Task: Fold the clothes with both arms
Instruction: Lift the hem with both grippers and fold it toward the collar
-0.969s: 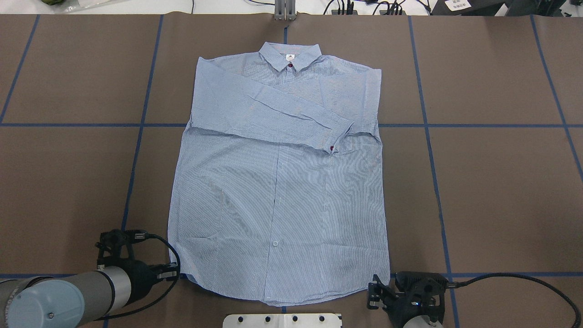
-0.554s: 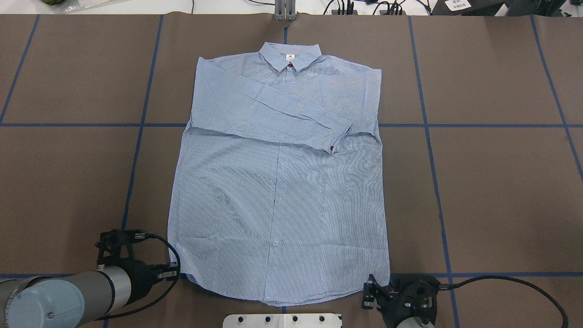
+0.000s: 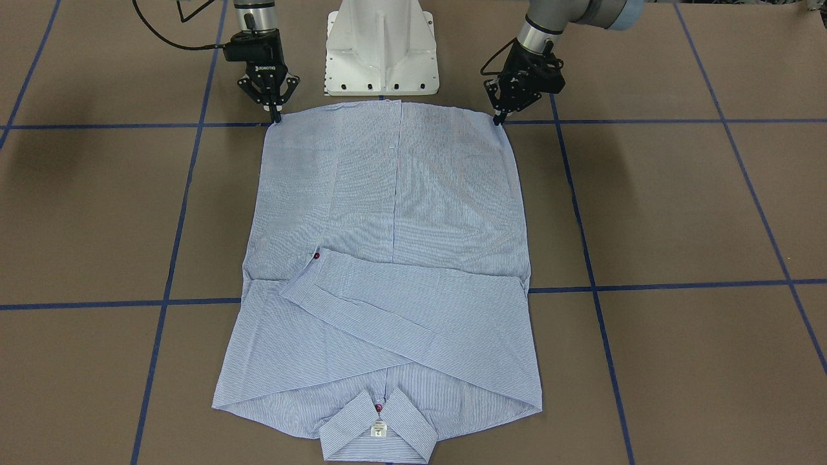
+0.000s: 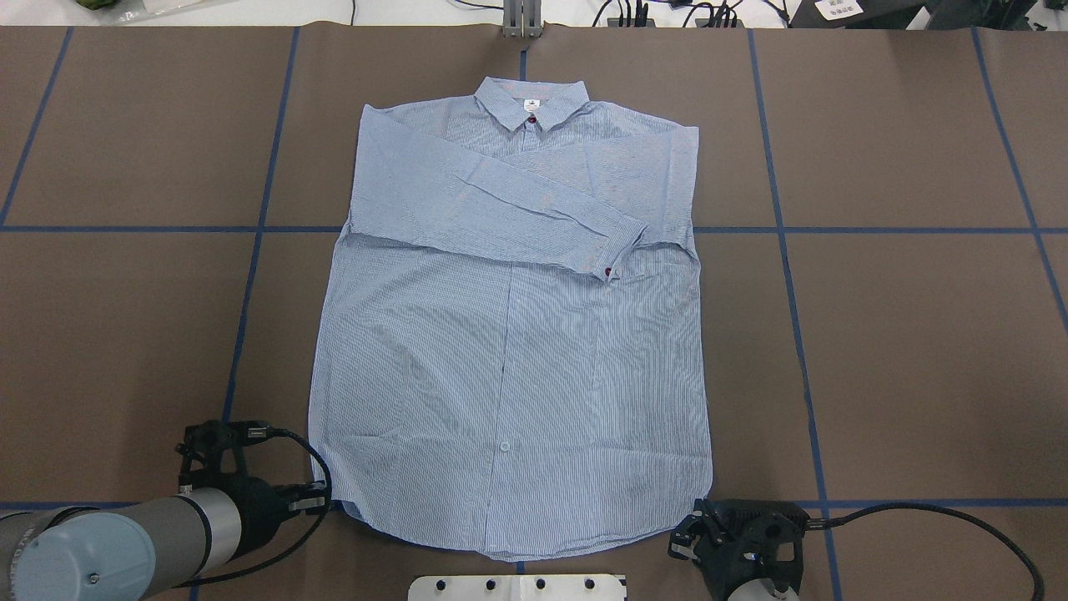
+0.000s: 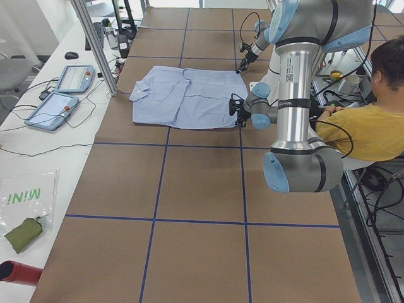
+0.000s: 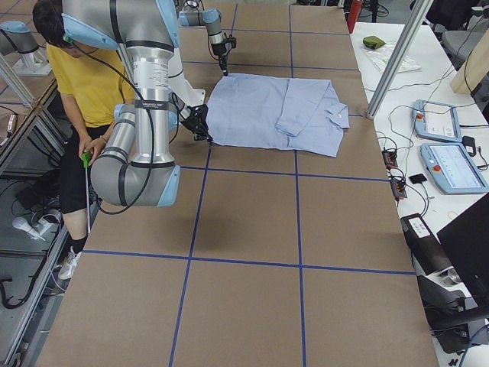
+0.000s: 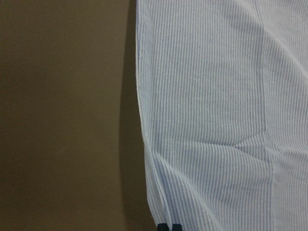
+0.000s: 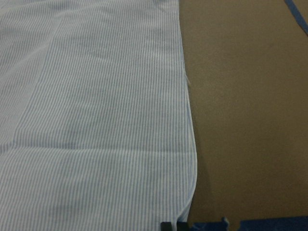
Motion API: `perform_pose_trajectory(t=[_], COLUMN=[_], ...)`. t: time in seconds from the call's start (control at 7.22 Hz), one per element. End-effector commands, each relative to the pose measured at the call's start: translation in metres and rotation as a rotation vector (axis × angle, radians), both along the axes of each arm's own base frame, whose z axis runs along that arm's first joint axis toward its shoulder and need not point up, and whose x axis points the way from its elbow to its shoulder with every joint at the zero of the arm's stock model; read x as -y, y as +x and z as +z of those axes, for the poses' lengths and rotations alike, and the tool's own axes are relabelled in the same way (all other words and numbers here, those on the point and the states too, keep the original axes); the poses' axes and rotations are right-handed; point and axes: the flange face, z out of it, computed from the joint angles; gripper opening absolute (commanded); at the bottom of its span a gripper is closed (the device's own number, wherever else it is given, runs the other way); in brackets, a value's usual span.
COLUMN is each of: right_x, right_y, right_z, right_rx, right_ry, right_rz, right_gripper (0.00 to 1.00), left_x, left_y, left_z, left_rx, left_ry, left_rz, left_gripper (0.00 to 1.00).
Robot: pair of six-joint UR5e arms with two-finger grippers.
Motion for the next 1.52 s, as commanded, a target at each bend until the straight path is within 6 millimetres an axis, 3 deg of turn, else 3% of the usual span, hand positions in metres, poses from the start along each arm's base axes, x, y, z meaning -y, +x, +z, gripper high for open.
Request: perform_pose_trajectory(t=[0.0, 0.28, 0.42, 0.55, 0.69, 0.83, 0.97, 1.11, 1.38], right_x=[0.004, 0.010, 0.012, 0.014, 0.017, 0.028, 0.038, 0.047, 0.105], right_y=[0.014, 0.086, 0.116, 0.163, 0.194, 0.198, 0.200, 0.189, 0.145], right_z=[-0.018, -0.060, -0.093, -0.131, -0.157, -0.170, -0.172, -0.175, -0.199], right_rx=[0.037, 0.004, 0.028, 0.013, 0.031, 0.073, 0.069, 0.058, 0.038], right_ry=[-0.011, -0.058, -0.087, -0.139, -0.180, -0.194, -0.200, -0.183, -0.106], right_rz=[-0.002, -0.046, -0.069, -0.116, -0.146, -0.123, -0.105, -0.087, -0.008], right_gripper=[0.00, 0.00, 0.00, 0.00, 0.00, 0.00, 0.00, 0.00, 0.00], left_x=[0.001, -0.004, -0.017, -0.027, -0.034, -0.027, -0.019, -0.002, 0.073], left_y=[-0.011, -0.059, -0.103, -0.154, -0.189, -0.200, -0.199, -0.182, -0.145], left_z=[-0.019, -0.068, -0.121, -0.168, -0.196, -0.205, -0.201, -0.194, -0.188], left_rx=[-0.038, -0.103, -0.112, -0.124, -0.165, -0.190, -0.154, -0.115, -0.047], left_ry=[0.004, 0.007, -0.034, -0.061, -0.073, -0.090, -0.106, -0.069, 0.019], left_rz=[-0.004, 0.005, 0.086, 0.138, 0.174, 0.180, 0.163, 0.135, 0.016], left_gripper=[0.00, 0.00, 0.00, 0.00, 0.00, 0.00, 0.00, 0.00, 0.00])
